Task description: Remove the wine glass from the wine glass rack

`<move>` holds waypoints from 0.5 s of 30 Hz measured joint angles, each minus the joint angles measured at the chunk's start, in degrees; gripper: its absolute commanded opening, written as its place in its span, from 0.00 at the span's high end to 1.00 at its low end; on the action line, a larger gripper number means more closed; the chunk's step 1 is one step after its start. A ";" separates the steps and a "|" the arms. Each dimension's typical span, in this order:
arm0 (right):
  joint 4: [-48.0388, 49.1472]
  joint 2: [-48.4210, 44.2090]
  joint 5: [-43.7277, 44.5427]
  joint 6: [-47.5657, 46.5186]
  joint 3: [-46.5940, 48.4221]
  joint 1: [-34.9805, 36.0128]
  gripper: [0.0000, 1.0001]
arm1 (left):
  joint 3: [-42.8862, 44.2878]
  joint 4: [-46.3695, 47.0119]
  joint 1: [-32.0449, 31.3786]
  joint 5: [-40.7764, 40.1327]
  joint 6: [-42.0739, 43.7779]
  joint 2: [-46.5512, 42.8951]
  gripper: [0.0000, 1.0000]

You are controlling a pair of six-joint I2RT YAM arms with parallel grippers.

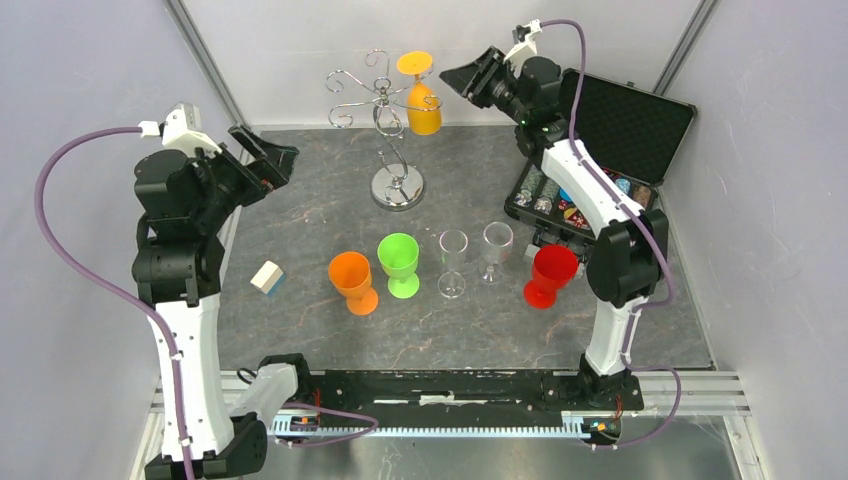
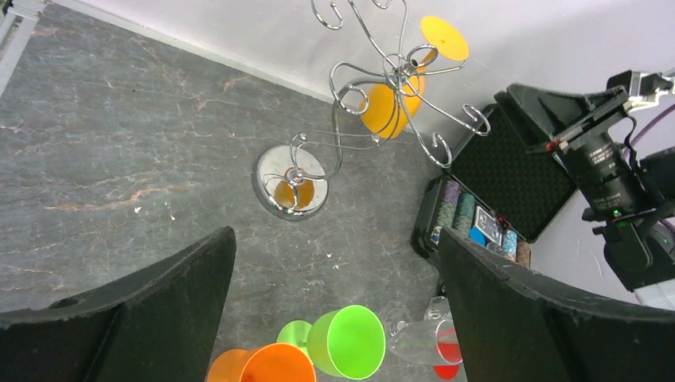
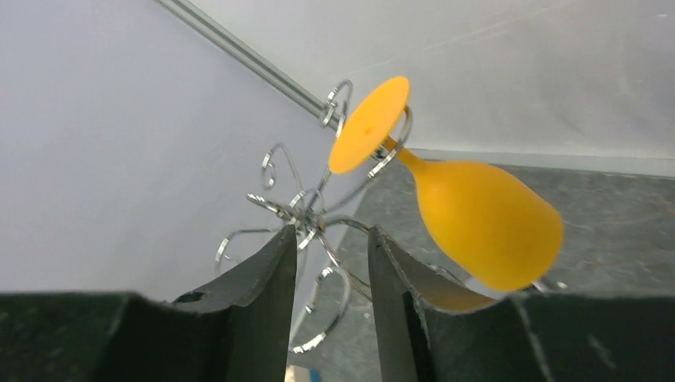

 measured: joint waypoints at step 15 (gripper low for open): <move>6.01 5.09 3.85 10.16 6.47 1.07 0.59 | -4.11 9.55 -0.02 10.29 -6.58 1.95 0.12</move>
